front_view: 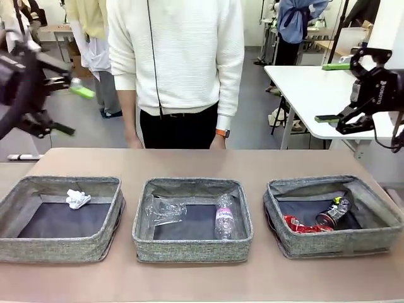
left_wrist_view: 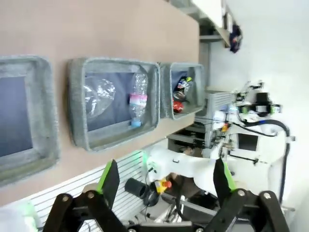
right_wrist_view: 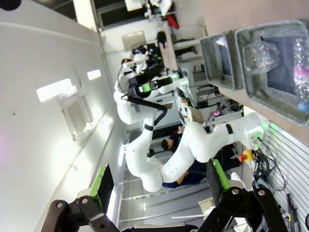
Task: Sort the waste into the appropriate baskets.
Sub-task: Place the picked waste into the Fabric basket indicated by the person.
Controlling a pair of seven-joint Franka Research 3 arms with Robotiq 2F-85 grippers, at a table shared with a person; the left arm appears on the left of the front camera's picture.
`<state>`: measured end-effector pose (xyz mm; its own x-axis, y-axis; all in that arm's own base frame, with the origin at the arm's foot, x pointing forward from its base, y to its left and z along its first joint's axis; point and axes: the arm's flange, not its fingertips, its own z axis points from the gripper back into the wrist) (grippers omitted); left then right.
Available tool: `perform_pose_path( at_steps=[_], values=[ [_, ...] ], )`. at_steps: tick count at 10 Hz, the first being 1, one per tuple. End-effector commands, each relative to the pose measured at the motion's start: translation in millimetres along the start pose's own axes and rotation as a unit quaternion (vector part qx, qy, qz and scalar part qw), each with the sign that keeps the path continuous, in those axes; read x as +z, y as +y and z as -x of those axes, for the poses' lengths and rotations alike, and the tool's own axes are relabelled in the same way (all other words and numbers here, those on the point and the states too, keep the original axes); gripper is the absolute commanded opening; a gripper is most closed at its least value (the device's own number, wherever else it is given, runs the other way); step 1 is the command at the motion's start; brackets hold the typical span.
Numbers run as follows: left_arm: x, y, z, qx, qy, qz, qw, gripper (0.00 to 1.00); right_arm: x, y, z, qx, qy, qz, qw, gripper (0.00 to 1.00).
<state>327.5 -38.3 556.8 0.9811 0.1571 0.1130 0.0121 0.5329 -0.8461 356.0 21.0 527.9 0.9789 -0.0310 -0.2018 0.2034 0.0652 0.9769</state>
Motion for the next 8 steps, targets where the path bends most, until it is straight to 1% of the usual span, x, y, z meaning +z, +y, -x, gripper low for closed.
perform_pose_path(
  at_steps=[1, 2, 3, 4, 5, 8],
  values=[
    [24, 49, -10, 0.001, 0.003, 0.112, 0.994, 1.00, -2, 5, 1, -0.007, -0.002, -0.012, 1.000, 1.00],
    [32, 76, -11, 0.024, -0.012, 0.172, 0.985, 1.00, -2, 5, 1, -0.007, -0.002, -0.012, 1.000, 1.00],
    [30, 99, -11, 0.036, -0.010, 0.206, 0.978, 1.00, -2, 5, 1, -0.007, -0.002, -0.012, 1.000, 1.00],
    [17, 111, -16, 0.057, 0.057, 0.218, 0.973, 1.00, -2, 5, 1, -0.007, -0.002, -0.012, 1.000, 1.00],
    [47, 83, -4, 0.027, -0.027, 0.159, 0.987, 1.00, -2, 5, 1, -0.007, -0.002, -0.012, 1.000, 1.00],
    [47, 83, -4, 0.027, -0.027, 0.159, 0.987, 1.00, -2, 5, 1, -0.007, -0.002, -0.012, 1.000, 1.00]
  ],
)
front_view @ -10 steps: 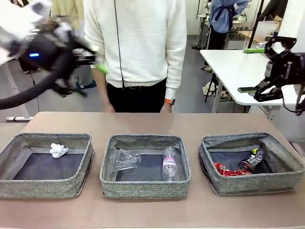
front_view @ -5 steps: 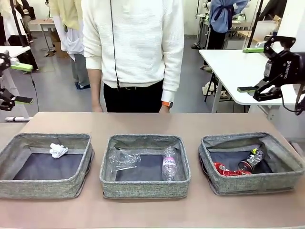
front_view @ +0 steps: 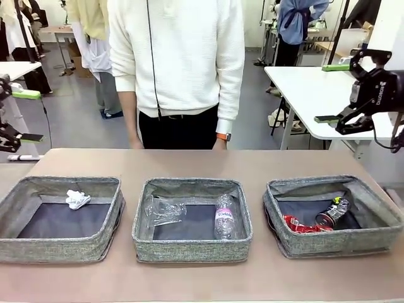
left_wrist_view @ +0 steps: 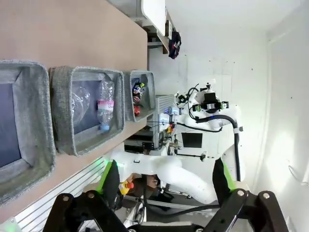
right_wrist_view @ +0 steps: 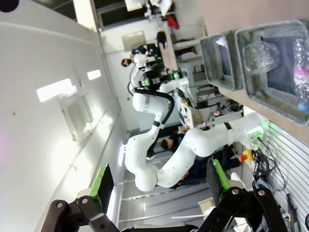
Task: Sort the waste into the appropriate baskets.
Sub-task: Place the picked waste into the Fabric basket indicated by the person.
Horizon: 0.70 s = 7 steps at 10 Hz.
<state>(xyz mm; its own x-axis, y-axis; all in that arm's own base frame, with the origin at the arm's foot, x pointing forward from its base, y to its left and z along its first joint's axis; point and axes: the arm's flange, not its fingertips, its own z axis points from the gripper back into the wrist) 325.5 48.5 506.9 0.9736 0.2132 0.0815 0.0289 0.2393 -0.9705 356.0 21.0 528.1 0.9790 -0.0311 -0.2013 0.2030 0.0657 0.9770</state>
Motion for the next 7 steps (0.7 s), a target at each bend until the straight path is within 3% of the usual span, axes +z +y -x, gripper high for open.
perform_pose_path(
  at_steps=[1, 7],
  values=[
    [-1.1, -5.6, 2.8, 0.000, -0.007, 0.002, 1.000, 1.00, -1.9, 4.5, 1.1, -0.007, -0.002, -0.012, 1.000, 1.00],
    [-1.1, -5.6, 2.8, 0.000, -0.007, 0.002, 1.000, 1.00, -1.9, 4.5, 1.1, -0.007, -0.002, -0.012, 1.000, 1.00]
  ],
)
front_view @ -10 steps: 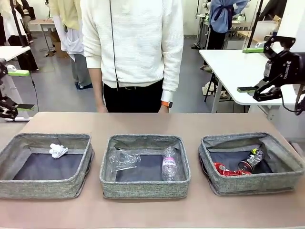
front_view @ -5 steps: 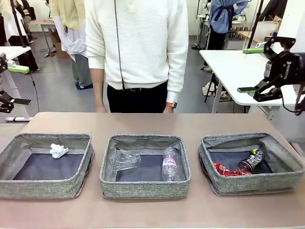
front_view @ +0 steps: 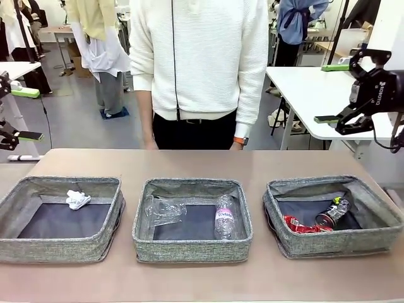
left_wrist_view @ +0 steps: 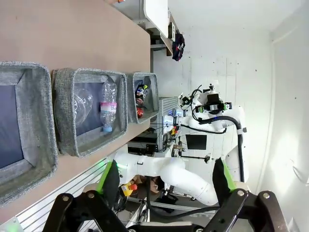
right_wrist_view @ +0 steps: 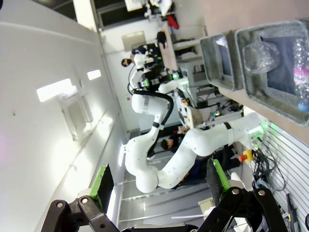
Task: Sort the waste into the appropriate baskets.
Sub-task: Place the picked waste into the Fabric basket indicated by the person.
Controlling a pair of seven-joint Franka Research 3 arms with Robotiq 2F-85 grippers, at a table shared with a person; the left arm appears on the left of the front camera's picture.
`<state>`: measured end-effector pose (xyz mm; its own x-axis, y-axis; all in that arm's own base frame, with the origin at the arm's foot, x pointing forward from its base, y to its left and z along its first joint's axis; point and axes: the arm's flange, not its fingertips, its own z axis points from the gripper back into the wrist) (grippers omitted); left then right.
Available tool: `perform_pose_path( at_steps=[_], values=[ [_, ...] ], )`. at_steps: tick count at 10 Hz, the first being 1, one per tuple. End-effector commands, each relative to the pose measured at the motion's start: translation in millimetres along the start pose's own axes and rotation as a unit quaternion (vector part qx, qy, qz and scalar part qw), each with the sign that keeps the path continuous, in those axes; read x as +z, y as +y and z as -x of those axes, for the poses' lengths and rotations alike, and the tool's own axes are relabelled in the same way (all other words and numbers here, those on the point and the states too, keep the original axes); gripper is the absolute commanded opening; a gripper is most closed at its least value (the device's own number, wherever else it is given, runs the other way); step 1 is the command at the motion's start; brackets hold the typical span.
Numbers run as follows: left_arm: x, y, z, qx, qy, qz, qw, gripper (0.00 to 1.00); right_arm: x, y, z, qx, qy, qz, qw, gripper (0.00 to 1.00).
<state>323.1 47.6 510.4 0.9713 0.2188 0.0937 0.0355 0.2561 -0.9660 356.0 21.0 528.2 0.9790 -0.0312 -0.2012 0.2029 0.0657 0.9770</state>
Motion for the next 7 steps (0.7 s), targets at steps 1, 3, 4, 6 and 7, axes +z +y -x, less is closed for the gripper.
perform_pose_path(
  at_steps=[1, 3, 4, 6, 7],
  values=[
    [-1.5, -1.9, 0.6, 0.005, -0.003, 0.010, 1.000, 1.00, -2.0, 4.5, 1.1, -0.007, -0.002, -0.012, 1.000, 1.00],
    [-1.5, -1.9, 0.6, 0.005, -0.003, 0.010, 1.000, 1.00, -2.0, 4.5, 1.1, -0.007, -0.002, -0.012, 1.000, 1.00],
    [-1.5, -1.9, 0.6, 0.005, -0.003, 0.010, 1.000, 1.00, -2.0, 4.5, 1.1, -0.007, -0.002, -0.012, 1.000, 1.00],
    [-1.5, -1.9, 0.6, 0.005, -0.003, 0.010, 1.000, 1.00, -2.0, 4.5, 1.1, -0.007, -0.002, -0.012, 1.000, 1.00],
    [-1.5, -1.9, 0.6, 0.005, -0.003, 0.010, 1.000, 1.00, -2.0, 4.5, 1.1, -0.007, -0.002, -0.012, 1.000, 1.00]
  ],
)
